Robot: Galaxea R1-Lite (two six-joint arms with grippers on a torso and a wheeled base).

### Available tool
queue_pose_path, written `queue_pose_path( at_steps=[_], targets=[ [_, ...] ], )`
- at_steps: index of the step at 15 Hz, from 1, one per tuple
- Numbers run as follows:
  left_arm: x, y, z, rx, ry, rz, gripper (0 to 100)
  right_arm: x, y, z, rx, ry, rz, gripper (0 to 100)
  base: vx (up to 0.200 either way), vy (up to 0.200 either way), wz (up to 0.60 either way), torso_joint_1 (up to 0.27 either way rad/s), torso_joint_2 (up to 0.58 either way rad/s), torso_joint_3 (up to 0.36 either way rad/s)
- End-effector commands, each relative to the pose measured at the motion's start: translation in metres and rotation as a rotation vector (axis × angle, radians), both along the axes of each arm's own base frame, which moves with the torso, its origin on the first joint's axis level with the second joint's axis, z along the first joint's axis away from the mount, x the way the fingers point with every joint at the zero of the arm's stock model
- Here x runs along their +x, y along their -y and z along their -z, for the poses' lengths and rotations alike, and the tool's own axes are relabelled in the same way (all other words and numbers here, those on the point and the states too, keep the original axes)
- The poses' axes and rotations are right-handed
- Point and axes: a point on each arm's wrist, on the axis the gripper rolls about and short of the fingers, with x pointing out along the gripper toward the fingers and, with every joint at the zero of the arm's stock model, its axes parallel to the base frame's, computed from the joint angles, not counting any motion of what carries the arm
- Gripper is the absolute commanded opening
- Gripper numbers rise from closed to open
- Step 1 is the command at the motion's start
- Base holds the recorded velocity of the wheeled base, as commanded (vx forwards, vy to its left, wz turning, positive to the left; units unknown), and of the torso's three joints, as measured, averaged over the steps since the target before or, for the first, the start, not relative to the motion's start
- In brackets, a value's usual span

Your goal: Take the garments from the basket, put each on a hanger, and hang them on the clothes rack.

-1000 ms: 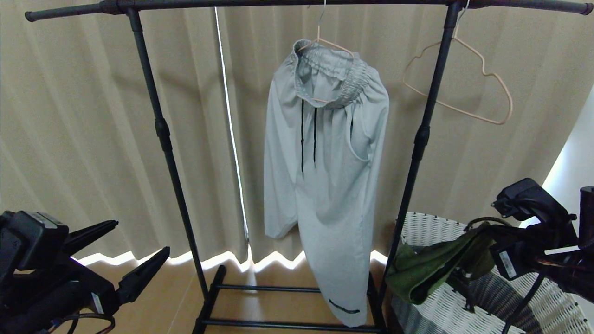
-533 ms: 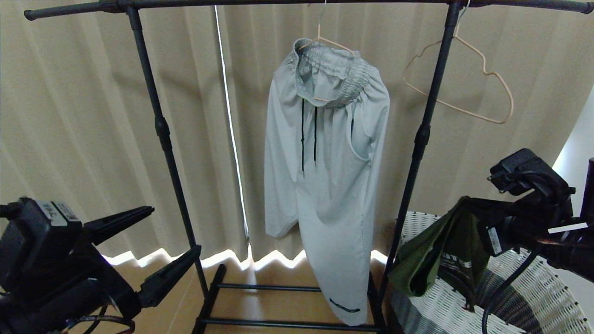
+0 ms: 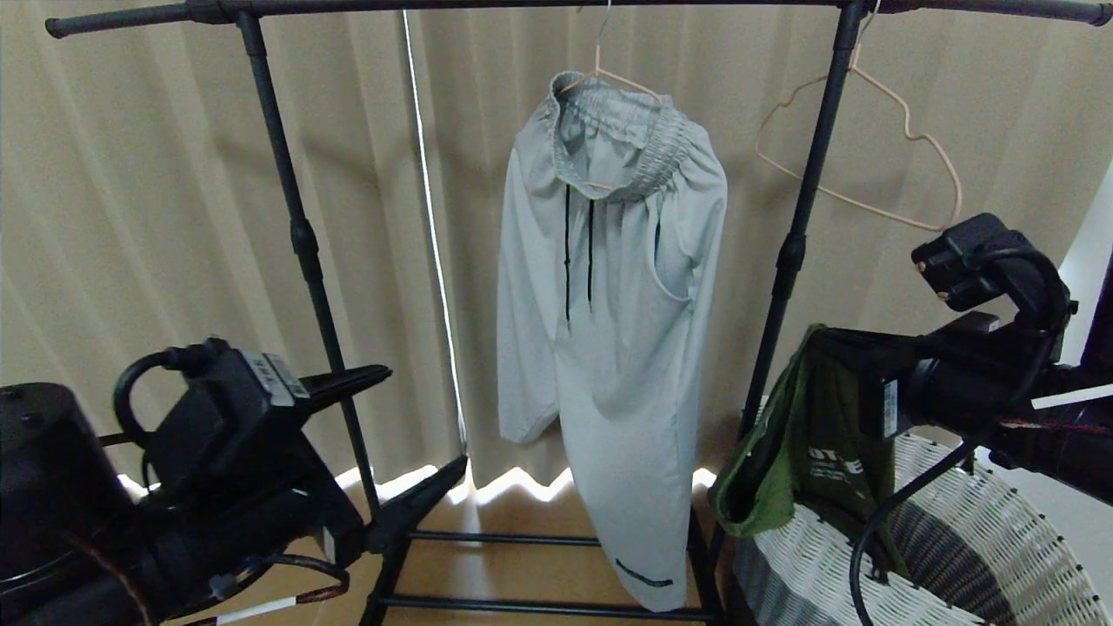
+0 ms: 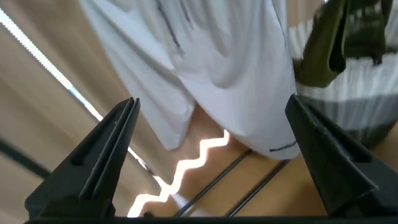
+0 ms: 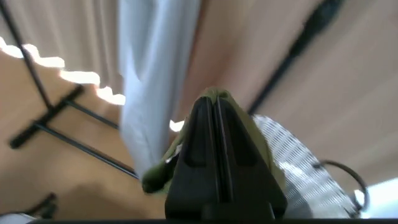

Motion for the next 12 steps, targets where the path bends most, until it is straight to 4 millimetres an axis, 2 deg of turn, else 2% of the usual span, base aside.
queue_pose_path(
  at_steps=[1,5,8,9,10,12],
  targets=[
    [0.011,0.034,0.014,0.04,-0.057,0.1,100,-0.006,-0.015,-0.013,0.063,0.025,-0.061,0,0.0,0.0,0.0,0.0,0.0,0.0],
    [0.015,0.078,0.03,0.069,-0.116,0.173,100,-0.014,-0.029,-0.024,0.127,0.041,-0.125,0,0.0,0.0,0.0,0.0,0.0,0.0],
    [0.018,0.125,0.036,-0.001,-0.193,0.186,100,-0.023,-0.038,-0.029,0.175,0.06,-0.173,0,0.0,0.0,0.0,0.0,0.0,0.0],
    [0.018,0.13,0.037,-0.008,-0.2,0.185,100,-0.024,-0.038,-0.029,0.177,0.062,-0.176,0,0.0,0.0,0.0,0.0,0.0,0.0],
    [0.021,0.15,0.043,-0.022,-0.218,0.175,100,-0.025,-0.039,-0.03,0.181,0.066,-0.184,0,0.0,0.0,0.0,0.0,0.0,0.0],
    [0.021,0.165,0.045,-0.025,-0.218,0.196,100,-0.03,-0.041,-0.032,0.19,0.071,-0.206,0,0.0,0.0,0.0,0.0,0.0,0.0]
  ],
)
